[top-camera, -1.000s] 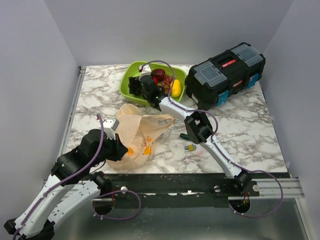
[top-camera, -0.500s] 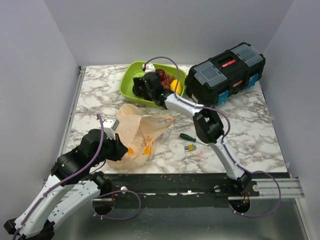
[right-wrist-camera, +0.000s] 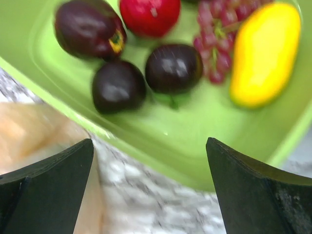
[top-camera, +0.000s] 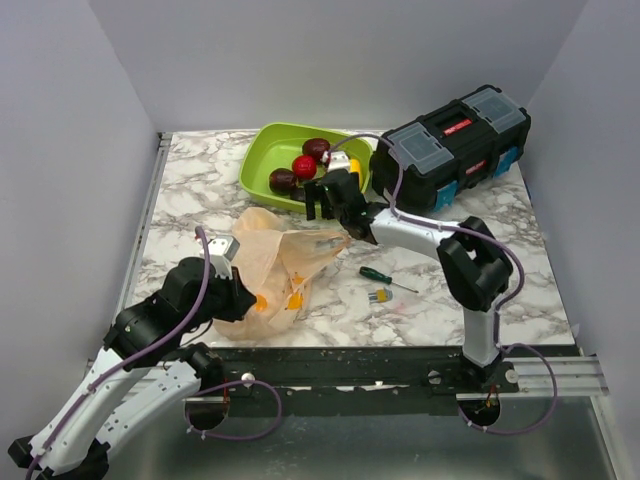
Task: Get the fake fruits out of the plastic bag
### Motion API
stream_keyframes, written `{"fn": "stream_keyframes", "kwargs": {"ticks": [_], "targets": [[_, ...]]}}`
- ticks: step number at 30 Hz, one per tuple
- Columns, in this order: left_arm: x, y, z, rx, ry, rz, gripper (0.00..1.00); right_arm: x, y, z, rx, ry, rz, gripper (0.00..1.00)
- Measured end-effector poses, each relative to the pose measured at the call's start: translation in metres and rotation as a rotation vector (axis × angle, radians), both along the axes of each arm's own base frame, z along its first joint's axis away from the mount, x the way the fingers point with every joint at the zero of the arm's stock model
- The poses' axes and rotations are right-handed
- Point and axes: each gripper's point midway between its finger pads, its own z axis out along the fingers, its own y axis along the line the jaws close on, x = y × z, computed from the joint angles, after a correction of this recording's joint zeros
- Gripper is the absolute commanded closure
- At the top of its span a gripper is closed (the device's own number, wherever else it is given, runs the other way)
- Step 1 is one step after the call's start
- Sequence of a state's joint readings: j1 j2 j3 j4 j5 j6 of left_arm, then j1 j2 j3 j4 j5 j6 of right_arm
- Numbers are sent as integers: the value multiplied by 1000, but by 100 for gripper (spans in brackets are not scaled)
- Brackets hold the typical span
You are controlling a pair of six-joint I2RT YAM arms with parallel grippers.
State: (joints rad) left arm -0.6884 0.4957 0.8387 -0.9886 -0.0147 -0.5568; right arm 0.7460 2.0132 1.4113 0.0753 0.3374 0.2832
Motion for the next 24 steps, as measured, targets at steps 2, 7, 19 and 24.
{"fn": "stream_keyframes", "kwargs": {"ticks": [2, 7, 19, 24], "targets": [[0, 0, 0, 0, 0, -1, 100, -12, -12, 6, 8, -2, -12, 0], [0, 0, -1, 7, 4, -3, 100, -54, -55, 14, 47, -15, -54, 0], [-2, -2, 0, -4, -2, -24, 100, -139, -100, 43, 188, -39, -2, 0], [-5, -1, 4, -24, -24, -27, 100, -200, -72, 55, 266, -35, 214, 1]]}}
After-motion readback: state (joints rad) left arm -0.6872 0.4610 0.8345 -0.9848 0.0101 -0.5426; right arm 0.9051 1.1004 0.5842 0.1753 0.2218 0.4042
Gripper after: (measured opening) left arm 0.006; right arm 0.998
